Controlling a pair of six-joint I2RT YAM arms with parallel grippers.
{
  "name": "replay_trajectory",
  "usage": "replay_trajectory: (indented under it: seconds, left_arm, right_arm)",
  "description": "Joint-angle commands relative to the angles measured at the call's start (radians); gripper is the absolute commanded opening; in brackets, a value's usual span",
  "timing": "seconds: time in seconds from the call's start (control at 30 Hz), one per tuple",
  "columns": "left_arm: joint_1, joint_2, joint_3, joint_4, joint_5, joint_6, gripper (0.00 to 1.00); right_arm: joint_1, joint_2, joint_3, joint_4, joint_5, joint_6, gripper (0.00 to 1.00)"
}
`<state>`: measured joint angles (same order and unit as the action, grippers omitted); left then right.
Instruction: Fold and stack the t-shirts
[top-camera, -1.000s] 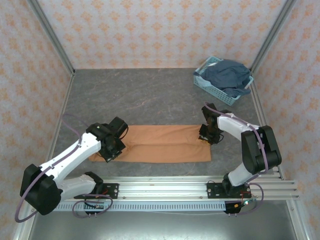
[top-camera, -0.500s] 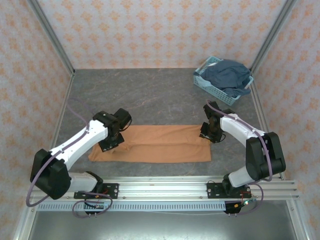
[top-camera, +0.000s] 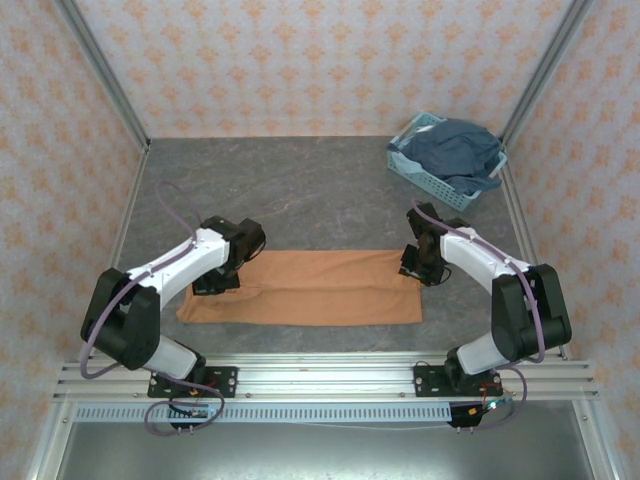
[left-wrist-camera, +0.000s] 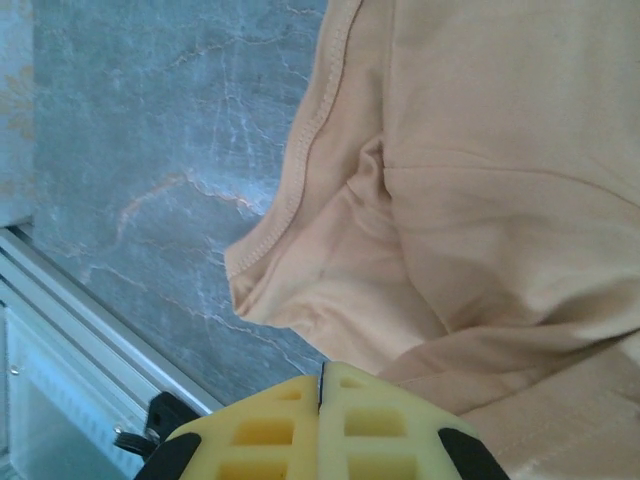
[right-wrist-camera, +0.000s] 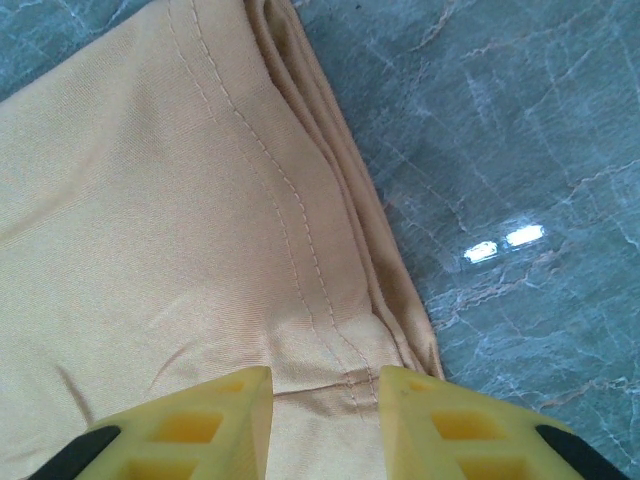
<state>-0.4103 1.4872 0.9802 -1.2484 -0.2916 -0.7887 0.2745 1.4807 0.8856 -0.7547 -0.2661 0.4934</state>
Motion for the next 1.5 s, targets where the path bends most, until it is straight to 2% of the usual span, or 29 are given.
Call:
replay_trajectory:
  seconds: [0.0,0.13,0.17,0.23,0.3,0.43,0.5,0.57,0.7,0.77,0.83,0.93,1.07,1.2,1.4,1.47]
  left_arm:
    - [0.011,0.037,0.002,0.001,-0.086,0.037,0.00]
    - [0.021,0.081,-0.014,0.037,-0.135,0.054,0.00]
    - [0.026,0.090,-0.016,0.048,-0.138,0.058,0.03]
    - [0.048,0.120,-0.012,0.053,-0.140,0.053,0.17]
    - [0.070,0.143,-0.011,0.055,-0.148,0.039,0.36]
    - [0.088,0.105,0.013,0.036,-0.152,0.011,0.43]
    - [0.088,0.044,0.043,0.004,-0.135,-0.023,0.45]
    - [0.084,-0.033,0.068,-0.021,-0.073,-0.068,0.46]
    - [0.050,-0.174,0.038,0.016,0.154,-0.167,0.45]
    - [0.035,-0.195,-0.015,0.048,0.283,-0.211,0.42]
    - [0.020,-0.191,-0.062,0.061,0.367,-0.241,0.42]
    - [0.018,-0.211,-0.123,0.044,0.369,-0.291,0.45]
    - [0.073,-0.290,-0.281,0.154,0.433,-0.382,0.47]
    - [0.087,-0.315,-0.386,0.212,0.451,-0.448,0.47]
    - [0.092,-0.455,-0.416,0.136,0.360,-0.578,0.46]
    - [0.093,-0.517,-0.455,0.176,0.365,-0.611,0.46]
  right_arm:
    - [0.007,-0.005,-0.009,-0.008,0.021,-0.008,0.33]
    - [0.007,-0.008,-0.020,-0.002,0.019,-0.004,0.33]
    - [0.008,-0.011,-0.022,-0.002,0.018,-0.003,0.33]
    - [0.007,-0.013,-0.023,-0.003,0.018,-0.003,0.33]
    - [0.007,-0.015,-0.020,-0.009,0.020,-0.005,0.33]
    - [0.007,-0.029,-0.011,-0.018,0.022,-0.008,0.33]
    - [0.008,-0.043,-0.005,-0.022,0.024,-0.010,0.33]
    - [0.007,-0.066,-0.004,-0.017,0.021,-0.017,0.33]
    - [0.008,-0.094,0.003,-0.003,0.018,-0.036,0.33]
    - [0.009,-0.086,0.009,0.004,0.002,-0.046,0.33]
    - [0.013,-0.074,0.014,0.007,-0.005,-0.051,0.33]
    - [0.019,-0.064,0.016,0.019,-0.017,-0.053,0.33]
    - [0.021,-0.054,0.015,0.025,-0.031,-0.053,0.33]
    - [0.022,-0.053,0.012,0.020,-0.036,-0.058,0.33]
    - [0.022,-0.061,0.006,0.014,-0.039,-0.061,0.33]
    - [0.022,-0.061,0.002,0.014,-0.042,-0.060,0.33]
